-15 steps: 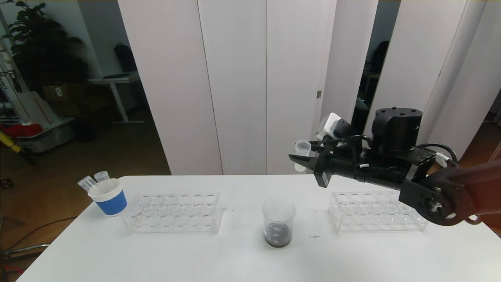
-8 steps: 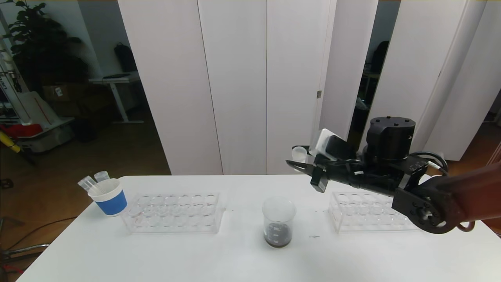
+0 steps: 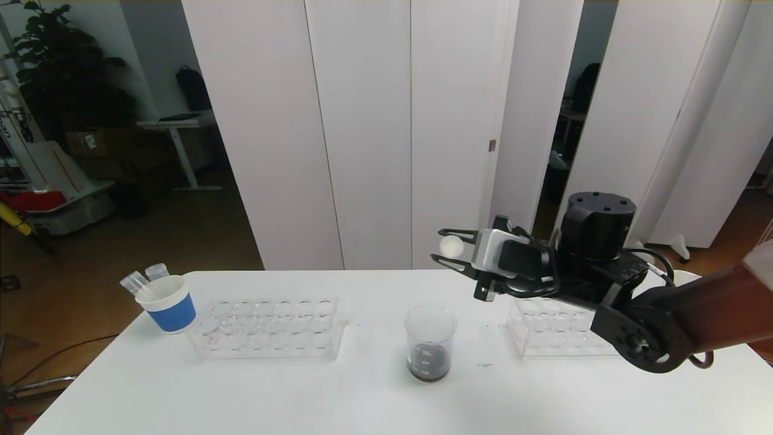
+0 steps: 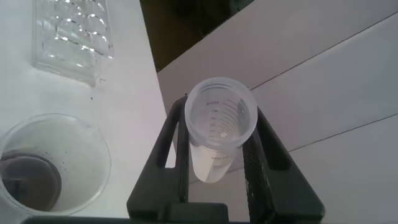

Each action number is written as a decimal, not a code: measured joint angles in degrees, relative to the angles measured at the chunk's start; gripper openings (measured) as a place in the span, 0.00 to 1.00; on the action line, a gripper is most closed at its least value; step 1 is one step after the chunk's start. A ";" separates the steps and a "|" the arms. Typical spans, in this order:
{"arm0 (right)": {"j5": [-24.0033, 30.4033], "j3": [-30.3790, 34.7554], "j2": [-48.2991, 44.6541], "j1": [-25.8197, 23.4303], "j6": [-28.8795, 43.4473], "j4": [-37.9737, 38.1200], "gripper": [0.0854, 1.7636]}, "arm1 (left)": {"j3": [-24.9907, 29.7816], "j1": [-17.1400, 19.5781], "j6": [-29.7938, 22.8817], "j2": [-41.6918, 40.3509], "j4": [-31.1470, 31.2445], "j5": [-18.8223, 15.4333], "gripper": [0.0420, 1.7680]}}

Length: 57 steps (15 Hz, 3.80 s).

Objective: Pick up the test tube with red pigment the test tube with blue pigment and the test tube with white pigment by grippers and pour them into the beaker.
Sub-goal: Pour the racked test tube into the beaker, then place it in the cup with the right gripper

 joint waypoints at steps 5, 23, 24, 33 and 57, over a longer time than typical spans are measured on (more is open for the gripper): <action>2.07 -0.18 2.49 -0.44 -6.63 -4.61 0.29 | 0.00 0.00 0.02 0.00 0.00 0.00 0.99; 7.47 -3.33 8.11 -0.68 -27.09 -11.25 0.29 | 0.00 0.00 0.02 0.00 0.02 0.01 0.99; 7.56 -3.36 8.08 -0.68 -27.75 -11.25 0.29 | 0.00 0.00 0.00 0.00 0.02 0.01 0.99; 8.92 -3.35 7.75 -1.22 -31.67 -11.00 0.29 | 0.00 0.00 0.00 0.00 0.02 0.00 0.99; 8.79 -4.35 7.86 -1.73 -41.80 -10.61 0.29 | 0.00 -0.01 0.02 0.00 0.02 0.00 0.99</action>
